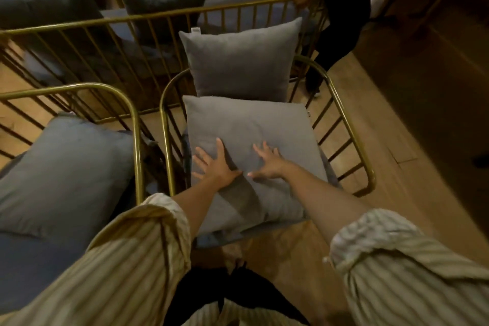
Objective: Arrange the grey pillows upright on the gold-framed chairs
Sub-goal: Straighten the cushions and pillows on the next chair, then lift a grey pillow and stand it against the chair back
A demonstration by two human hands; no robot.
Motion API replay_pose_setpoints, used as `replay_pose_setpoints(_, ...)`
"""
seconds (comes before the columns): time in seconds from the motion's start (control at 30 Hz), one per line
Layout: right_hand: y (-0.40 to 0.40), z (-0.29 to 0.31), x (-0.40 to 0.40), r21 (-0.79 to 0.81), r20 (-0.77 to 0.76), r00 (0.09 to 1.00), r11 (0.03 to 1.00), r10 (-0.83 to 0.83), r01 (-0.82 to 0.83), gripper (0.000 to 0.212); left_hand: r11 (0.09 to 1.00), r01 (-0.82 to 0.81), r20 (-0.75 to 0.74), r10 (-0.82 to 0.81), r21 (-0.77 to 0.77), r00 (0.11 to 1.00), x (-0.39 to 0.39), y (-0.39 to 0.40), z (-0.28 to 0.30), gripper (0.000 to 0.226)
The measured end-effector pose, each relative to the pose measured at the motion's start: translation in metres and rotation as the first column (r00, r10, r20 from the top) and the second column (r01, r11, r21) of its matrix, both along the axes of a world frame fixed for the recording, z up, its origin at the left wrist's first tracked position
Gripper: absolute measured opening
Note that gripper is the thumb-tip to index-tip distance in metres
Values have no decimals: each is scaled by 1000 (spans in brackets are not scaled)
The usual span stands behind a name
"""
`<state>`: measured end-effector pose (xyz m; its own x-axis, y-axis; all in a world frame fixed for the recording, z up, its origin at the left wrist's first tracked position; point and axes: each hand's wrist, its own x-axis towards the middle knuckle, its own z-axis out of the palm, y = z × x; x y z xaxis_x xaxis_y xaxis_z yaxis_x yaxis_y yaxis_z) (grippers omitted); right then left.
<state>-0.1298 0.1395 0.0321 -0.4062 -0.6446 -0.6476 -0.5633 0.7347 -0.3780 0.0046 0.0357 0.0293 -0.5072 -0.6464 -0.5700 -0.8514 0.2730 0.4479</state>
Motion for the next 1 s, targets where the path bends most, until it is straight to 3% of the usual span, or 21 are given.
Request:
replay_pose_setpoints(0.17,-8,-21,28,20,-115,989,996,89,-87,113,986,167,74,-169,27,983,25,-5,-20,116)
replay_pose_setpoints(0.43,-16,-7,52,-24,-156,984,996,-86,84,92,981,194,-5,-194,-11,981,62,-29,-23,109)
replay_pose_setpoints(0.53,-39,3,73,-114,-193,963,979,-187,167,86,980,174,37,-171,-97,984,97,-60,-21,106)
replay_pose_setpoints(0.63,-71,5,93,-204,-235,960,973,-152,104,83,980,137,98,-123,-145,988,142,-98,-20,102)
replay_pose_setpoints(0.83,-163,4,156,-290,-134,991,957,-12,-28,80,984,-69,150,94,-161,984,258,-175,-22,101)
replay_pose_setpoints(1.0,-242,-17,239,-332,69,991,934,-112,129,67,963,-207,227,244,-174,943,363,-244,-39,102)
